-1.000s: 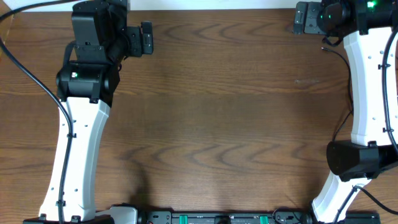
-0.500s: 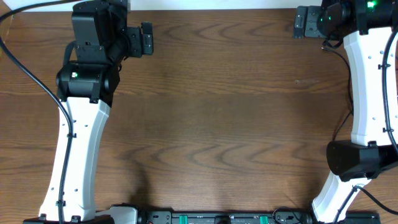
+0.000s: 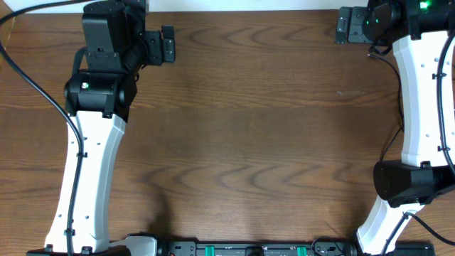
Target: Untangle cables
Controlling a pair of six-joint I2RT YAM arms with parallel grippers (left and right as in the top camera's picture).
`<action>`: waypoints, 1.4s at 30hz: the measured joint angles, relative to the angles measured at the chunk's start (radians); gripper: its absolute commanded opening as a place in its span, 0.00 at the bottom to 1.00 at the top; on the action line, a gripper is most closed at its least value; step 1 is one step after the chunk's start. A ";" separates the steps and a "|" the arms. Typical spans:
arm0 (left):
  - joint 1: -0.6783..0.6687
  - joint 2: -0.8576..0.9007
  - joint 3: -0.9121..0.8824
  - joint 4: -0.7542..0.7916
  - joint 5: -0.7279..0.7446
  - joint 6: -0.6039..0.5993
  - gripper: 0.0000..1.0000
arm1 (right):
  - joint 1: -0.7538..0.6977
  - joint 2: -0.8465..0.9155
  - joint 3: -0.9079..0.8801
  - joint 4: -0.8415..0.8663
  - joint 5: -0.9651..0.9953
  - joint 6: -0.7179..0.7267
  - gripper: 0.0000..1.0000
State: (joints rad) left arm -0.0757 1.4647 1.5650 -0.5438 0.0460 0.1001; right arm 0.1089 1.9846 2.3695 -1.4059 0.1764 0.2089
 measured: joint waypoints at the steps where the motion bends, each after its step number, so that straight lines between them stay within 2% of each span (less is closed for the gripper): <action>1: 0.000 0.000 0.000 0.000 0.000 0.000 1.00 | 0.000 0.000 0.000 0.000 0.000 0.000 0.99; 42: 0.000 0.000 0.000 -0.046 0.000 0.000 0.99 | 0.008 0.000 0.000 0.000 0.000 0.000 0.99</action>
State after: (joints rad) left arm -0.0757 1.4647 1.5650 -0.5900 0.0460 0.1001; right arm 0.1165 1.9846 2.3695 -1.4059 0.1761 0.2089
